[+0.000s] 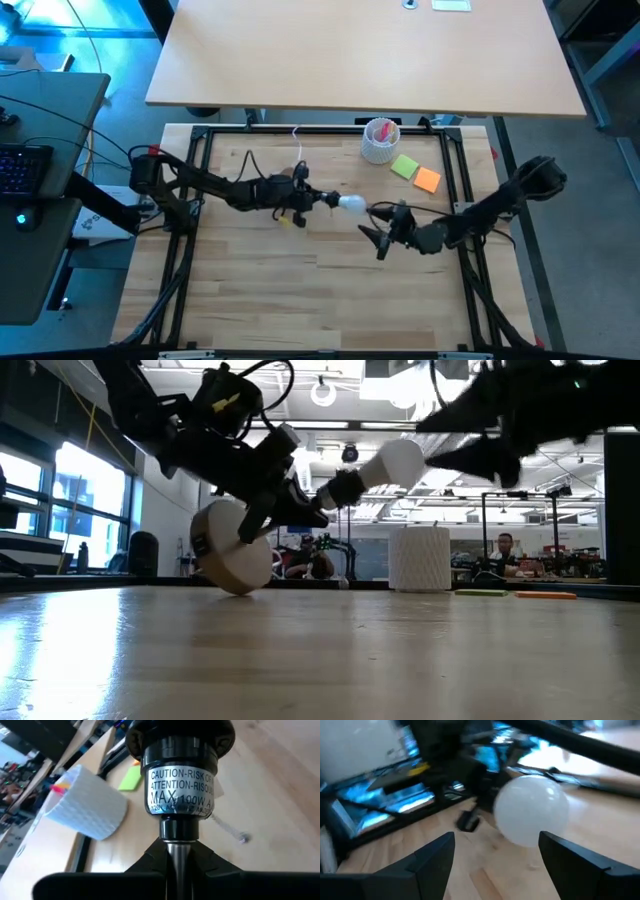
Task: Screw lightbulb
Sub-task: Remove the lightbulb from the lamp
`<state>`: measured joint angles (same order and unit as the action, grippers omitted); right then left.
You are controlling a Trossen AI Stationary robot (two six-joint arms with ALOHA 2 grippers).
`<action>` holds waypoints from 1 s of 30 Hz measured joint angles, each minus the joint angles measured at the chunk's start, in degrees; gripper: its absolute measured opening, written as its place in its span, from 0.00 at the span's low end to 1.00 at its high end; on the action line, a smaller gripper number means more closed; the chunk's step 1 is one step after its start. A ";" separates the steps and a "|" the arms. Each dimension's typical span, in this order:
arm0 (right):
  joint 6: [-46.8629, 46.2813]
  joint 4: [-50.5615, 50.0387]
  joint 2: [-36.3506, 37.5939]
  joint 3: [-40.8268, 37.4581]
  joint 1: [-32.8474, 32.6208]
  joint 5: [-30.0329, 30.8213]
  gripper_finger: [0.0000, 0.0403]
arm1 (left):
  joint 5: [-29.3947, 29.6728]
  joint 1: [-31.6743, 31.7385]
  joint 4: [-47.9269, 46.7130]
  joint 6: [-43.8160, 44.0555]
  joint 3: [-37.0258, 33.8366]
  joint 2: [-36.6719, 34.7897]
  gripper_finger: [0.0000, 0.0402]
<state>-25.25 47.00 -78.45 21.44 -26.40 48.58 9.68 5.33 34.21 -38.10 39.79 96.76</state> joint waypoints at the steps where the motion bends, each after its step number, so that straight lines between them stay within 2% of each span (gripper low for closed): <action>1: 3.73 0.00 0.01 1.14 0.57 -2.13 0.71 | -0.01 0.38 -0.26 0.12 0.00 -0.60 0.05; 4: 13.09 -1.52 0.11 4.81 1.28 -5.48 0.71 | -1.99 1.28 -0.89 0.49 0.00 -2.71 0.05; 7: 18.42 -7.04 0.53 9.36 1.30 -4.78 0.71 | -5.48 1.95 -0.74 1.93 0.00 -5.59 0.05; 9: 19.72 -14.84 2.00 13.19 1.24 -3.25 0.71 | -8.21 2.40 -1.89 3.11 0.02 -7.49 0.05; 12: 16.72 -32.77 5.30 20.62 -0.08 -0.67 0.71 | -10.09 2.23 -5.41 3.51 0.02 -10.04 0.05; 15: 11.06 -49.85 7.57 28.51 -1.92 -0.82 0.71 | -10.37 1.33 -7.98 3.51 0.02 -12.26 0.05; 20: 0.75 -70.64 7.97 37.43 -4.58 -5.52 0.71 | -10.37 0.36 -9.38 3.45 0.02 -13.47 0.05; 22: -2.23 -73.23 7.97 37.69 -5.30 -4.35 0.71 | -10.35 0.27 -9.50 3.45 0.02 -13.41 0.05; 25: -8.06 -72.33 7.98 33.09 -5.67 -2.21 0.71 | -10.35 0.27 -10.11 3.51 0.04 -12.77 0.05; 30: -15.87 -61.03 7.89 20.36 -5.11 2.53 0.71 | -9.79 0.27 -9.83 3.34 0.04 -12.66 0.05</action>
<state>-41.11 -14.03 -70.56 41.80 -31.51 51.11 -0.11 5.61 24.38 -34.76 39.83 84.09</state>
